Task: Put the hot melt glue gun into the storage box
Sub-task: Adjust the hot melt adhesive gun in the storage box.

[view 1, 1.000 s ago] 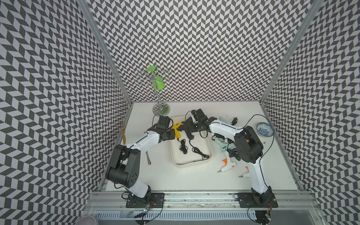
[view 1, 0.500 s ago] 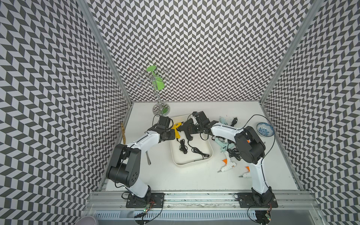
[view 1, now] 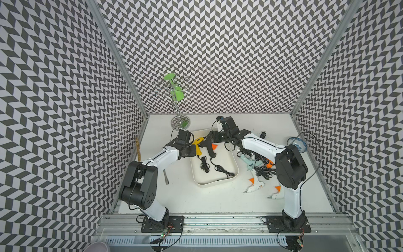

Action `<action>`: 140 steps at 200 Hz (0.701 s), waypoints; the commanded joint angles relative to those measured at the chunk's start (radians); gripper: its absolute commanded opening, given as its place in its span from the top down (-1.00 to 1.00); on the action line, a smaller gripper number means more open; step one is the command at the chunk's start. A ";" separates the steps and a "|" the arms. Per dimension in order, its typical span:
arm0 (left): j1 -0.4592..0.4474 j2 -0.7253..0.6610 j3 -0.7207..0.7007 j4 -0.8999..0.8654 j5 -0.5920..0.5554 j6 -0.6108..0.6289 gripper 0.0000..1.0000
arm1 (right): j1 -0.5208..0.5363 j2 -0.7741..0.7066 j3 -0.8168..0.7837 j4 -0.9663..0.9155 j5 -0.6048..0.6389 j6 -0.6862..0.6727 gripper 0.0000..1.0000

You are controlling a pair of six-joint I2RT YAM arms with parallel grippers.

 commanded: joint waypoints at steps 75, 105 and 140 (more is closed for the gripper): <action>-0.007 -0.012 -0.007 0.014 0.018 -0.009 0.21 | -0.053 0.228 0.129 -0.039 0.035 -0.037 -0.11; -0.006 -0.013 -0.005 0.012 0.016 -0.009 0.21 | -0.056 0.253 0.086 -0.024 0.033 -0.027 -0.09; -0.007 -0.013 -0.006 0.014 0.012 -0.010 0.21 | -0.056 0.192 0.076 -0.007 0.029 -0.046 -0.17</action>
